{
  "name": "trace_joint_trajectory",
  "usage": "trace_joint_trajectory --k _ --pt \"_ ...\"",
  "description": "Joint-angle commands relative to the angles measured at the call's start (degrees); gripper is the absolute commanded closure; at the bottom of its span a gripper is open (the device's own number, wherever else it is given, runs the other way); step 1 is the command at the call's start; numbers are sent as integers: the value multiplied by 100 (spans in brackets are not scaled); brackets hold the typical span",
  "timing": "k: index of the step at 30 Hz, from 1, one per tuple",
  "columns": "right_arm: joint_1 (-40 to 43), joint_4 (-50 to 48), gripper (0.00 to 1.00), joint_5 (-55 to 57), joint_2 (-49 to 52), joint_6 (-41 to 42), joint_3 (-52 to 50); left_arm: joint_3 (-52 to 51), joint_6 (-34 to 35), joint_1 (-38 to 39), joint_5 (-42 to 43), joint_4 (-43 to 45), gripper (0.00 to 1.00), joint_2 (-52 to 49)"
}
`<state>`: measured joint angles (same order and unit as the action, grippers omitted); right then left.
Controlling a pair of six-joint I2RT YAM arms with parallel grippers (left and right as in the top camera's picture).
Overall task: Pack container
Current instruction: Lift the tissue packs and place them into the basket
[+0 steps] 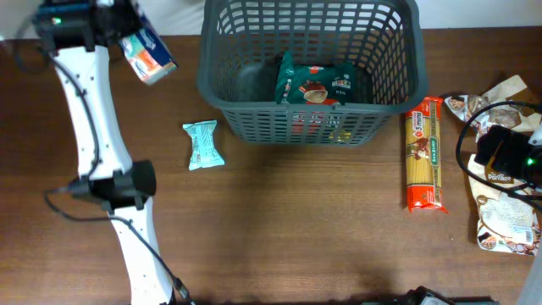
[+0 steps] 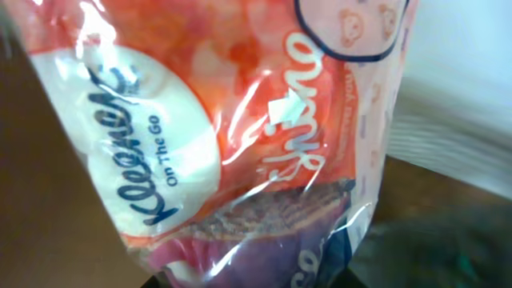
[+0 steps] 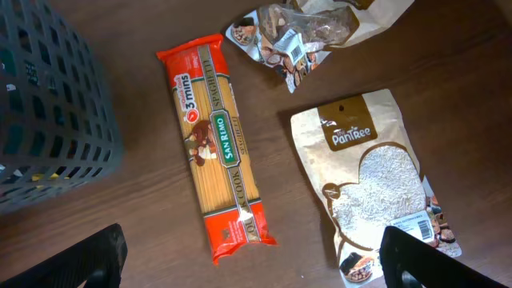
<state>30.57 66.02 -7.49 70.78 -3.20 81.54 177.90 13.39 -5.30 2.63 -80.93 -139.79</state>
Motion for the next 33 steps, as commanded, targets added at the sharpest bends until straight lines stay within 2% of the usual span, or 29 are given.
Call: trace_joint_trajectory --k 1,7,11,12,16,20,22,33 --pt "26 4 1 68 9 4 87 184 -1681 332 107 83 98 857" --pt "26 4 1 66 9 4 87 184 -3803 1139 107 323 98 1482" --pt "26 2 1 68 9 4 87 168 -5589 1823 308 437 98 1523" --pt "26 4 1 66 9 4 87 155 -5722 1878 367 437 98 1513" --pt "26 4 1 68 9 4 87 -68 -6623 2253 1132 444 99 1497" --pt "26 4 1 66 9 4 87 -566 -8011 2496 1993 457 98 1497" --pt "26 4 1 68 9 4 87 -931 -8253 2594 2214 656 98 1484" --pt "26 4 1 68 9 4 87 -3008 -8380 2706 2352 2463 98 1453"
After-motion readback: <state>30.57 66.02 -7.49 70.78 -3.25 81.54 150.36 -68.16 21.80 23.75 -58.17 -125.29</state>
